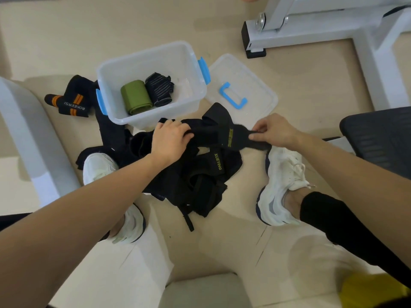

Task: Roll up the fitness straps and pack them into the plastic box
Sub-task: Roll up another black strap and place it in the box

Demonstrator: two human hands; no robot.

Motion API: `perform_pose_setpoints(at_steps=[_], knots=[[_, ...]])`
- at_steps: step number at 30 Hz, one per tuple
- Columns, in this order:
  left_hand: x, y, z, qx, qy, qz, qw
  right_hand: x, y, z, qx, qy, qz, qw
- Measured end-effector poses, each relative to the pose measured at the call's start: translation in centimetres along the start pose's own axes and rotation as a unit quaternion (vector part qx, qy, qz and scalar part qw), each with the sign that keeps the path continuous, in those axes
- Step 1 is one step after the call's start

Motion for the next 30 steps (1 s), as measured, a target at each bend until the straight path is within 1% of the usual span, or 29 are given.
perform_pose_setpoints(at_steps=[2, 3, 4, 5, 6, 8, 10, 12, 13, 14, 16, 18, 19, 20, 22, 23, 24, 27, 30], knots=[[-0.7, 0.4, 0.0, -0.028, -0.012, 0.045, 0.999, -1.0, 0.5, 0.3, 0.015, 0.106, 0.107, 0.988], [-1.0, 0.5, 0.2, -0.02, -0.014, 0.067, 0.997, -1.4, 0.6, 0.5, 0.025, 0.148, 0.142, 0.978], [-1.1, 0.4, 0.6, 0.004, -0.016, 0.08, 0.997, -1.5, 0.7, 0.7, 0.034, 0.18, 0.154, 0.971], [-1.0, 0.2, 1.2, 0.039, -0.021, 0.078, 0.996, -1.3, 0.8, 0.9, 0.043, 0.205, 0.15, 0.966], [-0.7, -0.1, 2.1, 0.076, -0.03, 0.059, 0.995, -1.0, 0.9, 1.1, 0.049, 0.225, 0.14, 0.963], [0.9, -0.6, 4.1, 0.117, -0.055, -0.02, 0.991, -0.4, 0.9, 1.7, 0.063, 0.256, 0.128, 0.956], [3.3, -1.1, 6.1, 0.092, -0.068, -0.121, 0.986, 0.2, 0.9, 2.3, 0.077, 0.273, 0.127, 0.951], [5.6, -1.5, 7.1, 0.04, -0.042, -0.199, 0.978, 0.7, 1.1, 2.9, 0.082, 0.278, 0.127, 0.949], [6.4, -1.7, 7.3, 0.023, -0.025, -0.214, 0.976, 0.9, 1.1, 3.1, 0.083, 0.279, 0.126, 0.948], [6.8, -1.9, 7.3, 0.013, -0.01, -0.209, 0.978, 1.0, 1.1, 3.3, 0.083, 0.28, 0.126, 0.948], [6.8, -2.3, 7.0, 0.017, -0.006, -0.171, 0.985, 1.1, 1.1, 3.3, 0.075, 0.288, 0.124, 0.947], [6.4, -2.9, 6.5, 0.027, -0.039, -0.151, 0.987, 1.0, 1.1, 3.0, 0.061, 0.275, 0.125, 0.951], [6.2, -3.2, 6.1, 0.016, -0.082, -0.165, 0.983, 1.0, 1.0, 2.8, 0.055, 0.268, 0.125, 0.954], [5.9, -3.4, 5.7, -0.009, -0.146, -0.191, 0.971, 0.9, 0.9, 2.5, 0.047, 0.264, 0.125, 0.955], [5.0, -3.8, 4.9, -0.067, -0.298, -0.245, 0.92, 0.4, 0.7, 1.6, 0.024, 0.241, 0.126, 0.962], [4.1, -3.8, 4.7, -0.085, -0.36, -0.255, 0.893, -0.1, 0.4, 0.9, 0.008, 0.22, 0.125, 0.968], [2.8, -3.6, 4.4, -0.091, -0.405, -0.254, 0.874, -0.7, 0.1, 0.0, -0.012, 0.196, 0.122, 0.973], [-2.2, -3.1, 3.9, -0.1, -0.488, -0.246, 0.832, -3.4, -1.3, -3.5, -0.072, 0.148, 0.109, 0.98], [-7.9, -2.9, 4.2, -0.113, -0.524, -0.223, 0.814, -6.3, -3.5, -7.4, -0.119, 0.167, 0.105, 0.973]])
Point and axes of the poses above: each hand's wrist, its own y-axis towards the middle knuckle, its own x-axis out of the palm, z = x × y, the point moved 3 cm from there along y, towards the middle knuckle, and after that the axes turned 6 degrees about x, right-handed, at the moved point
